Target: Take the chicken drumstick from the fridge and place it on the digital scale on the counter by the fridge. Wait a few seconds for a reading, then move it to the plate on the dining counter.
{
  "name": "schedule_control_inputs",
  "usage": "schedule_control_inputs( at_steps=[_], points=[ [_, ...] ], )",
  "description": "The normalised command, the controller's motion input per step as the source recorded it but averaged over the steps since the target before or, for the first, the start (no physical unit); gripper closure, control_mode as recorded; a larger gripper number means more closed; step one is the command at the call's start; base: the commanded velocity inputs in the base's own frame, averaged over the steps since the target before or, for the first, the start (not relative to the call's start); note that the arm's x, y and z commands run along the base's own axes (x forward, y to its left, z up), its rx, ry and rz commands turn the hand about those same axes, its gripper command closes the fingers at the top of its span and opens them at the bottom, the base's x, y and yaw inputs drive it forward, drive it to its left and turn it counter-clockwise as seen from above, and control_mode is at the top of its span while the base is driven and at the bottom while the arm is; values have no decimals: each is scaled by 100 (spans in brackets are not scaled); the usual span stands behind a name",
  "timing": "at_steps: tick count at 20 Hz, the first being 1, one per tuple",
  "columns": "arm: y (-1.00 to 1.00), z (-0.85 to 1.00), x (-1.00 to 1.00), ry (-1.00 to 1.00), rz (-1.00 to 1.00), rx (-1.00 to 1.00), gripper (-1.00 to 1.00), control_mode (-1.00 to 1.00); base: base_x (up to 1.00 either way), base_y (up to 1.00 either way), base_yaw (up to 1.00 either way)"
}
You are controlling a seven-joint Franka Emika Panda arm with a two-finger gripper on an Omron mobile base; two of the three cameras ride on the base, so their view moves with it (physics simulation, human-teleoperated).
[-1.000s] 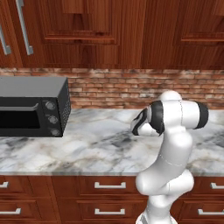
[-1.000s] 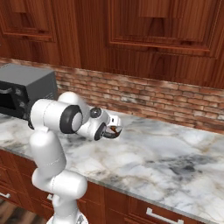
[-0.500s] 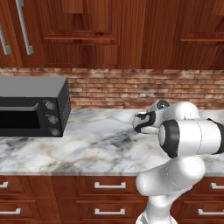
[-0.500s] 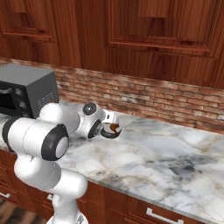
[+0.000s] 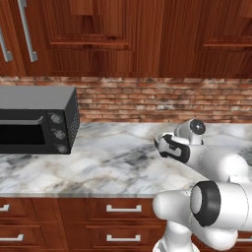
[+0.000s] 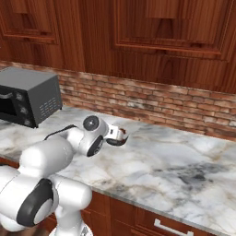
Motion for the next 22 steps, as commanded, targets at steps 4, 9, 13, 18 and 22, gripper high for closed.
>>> schedule_control_inputs(
  at_steps=[4, 9, 13, 18, 22],
  points=[
    [0, 0, -29, 0, 0, 0, -100, -100, 0, 0, 0],
    [0, 0, -3, 0, 0, 0, -100, -100, 0, 0, 0],
    [0, 0, 0, 0, 0, 0, -100, -100, 0, 0, 0],
    [0, 0, 0, 0, 0, 0, -100, -100, 0, 0, 0],
    [0, 0, 0, 0, 0, 0, -100, -100, 0, 0, 0]
  ],
)
